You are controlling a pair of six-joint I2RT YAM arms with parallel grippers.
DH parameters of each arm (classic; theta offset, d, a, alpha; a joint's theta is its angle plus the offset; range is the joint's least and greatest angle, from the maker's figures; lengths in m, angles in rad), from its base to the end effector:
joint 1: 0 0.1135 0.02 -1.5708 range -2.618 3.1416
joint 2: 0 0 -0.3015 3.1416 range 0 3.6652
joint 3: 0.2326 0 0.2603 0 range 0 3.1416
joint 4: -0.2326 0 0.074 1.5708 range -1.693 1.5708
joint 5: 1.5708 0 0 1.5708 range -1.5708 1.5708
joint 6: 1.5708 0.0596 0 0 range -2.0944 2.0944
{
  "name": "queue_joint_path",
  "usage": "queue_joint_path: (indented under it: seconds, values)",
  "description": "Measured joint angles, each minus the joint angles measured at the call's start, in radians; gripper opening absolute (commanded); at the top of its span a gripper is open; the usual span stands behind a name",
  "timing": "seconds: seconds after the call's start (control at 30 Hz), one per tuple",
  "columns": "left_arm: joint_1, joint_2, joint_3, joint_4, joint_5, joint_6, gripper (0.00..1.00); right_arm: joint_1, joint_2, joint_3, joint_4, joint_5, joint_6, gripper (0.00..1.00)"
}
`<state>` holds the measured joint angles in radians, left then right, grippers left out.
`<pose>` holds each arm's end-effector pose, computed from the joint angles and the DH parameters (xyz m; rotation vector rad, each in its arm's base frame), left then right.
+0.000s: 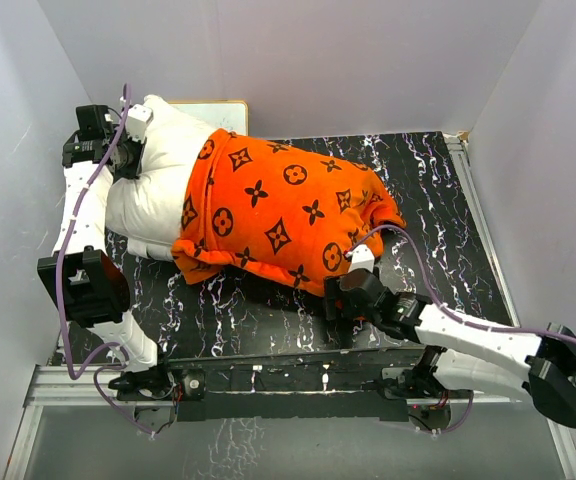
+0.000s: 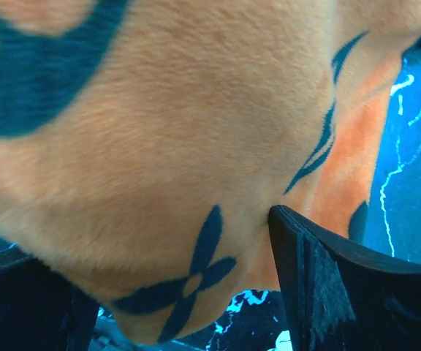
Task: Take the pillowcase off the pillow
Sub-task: Remove the pillow from the pillowcase.
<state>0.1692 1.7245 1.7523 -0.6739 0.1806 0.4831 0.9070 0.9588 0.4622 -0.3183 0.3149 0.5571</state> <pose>0.4193 0.0608 0.3986 0.4434 2.1645 0.1631 0.1302 0.1365 0.1973 -0.2639 2.3467 0.3471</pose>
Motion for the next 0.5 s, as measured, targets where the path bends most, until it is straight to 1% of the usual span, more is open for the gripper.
queue_joint_path:
  seconds: [0.07,0.2,0.23,0.3,0.5]
  values:
    - [0.000,0.000,0.000,0.000,-0.001,0.014,0.00,0.003,0.049,0.002,-0.001,0.045,0.020,0.70]
    - [0.000,0.000,0.000,0.001,-0.002,0.042,0.00,0.006,0.071,0.015,0.003,0.108,0.051,0.12]
    - [0.000,0.000,0.000,0.003,-0.002,0.048,0.00,0.008,0.063,0.016,0.007,0.121,0.060,0.09]
    - [0.000,0.000,0.000,0.013,-0.008,0.062,0.00,0.010,0.029,0.017,0.006,0.146,0.089,0.08]
    - [0.005,0.000,0.000,0.051,-0.018,0.105,0.00,0.013,-0.218,0.017,-0.044,0.275,0.201,0.08]
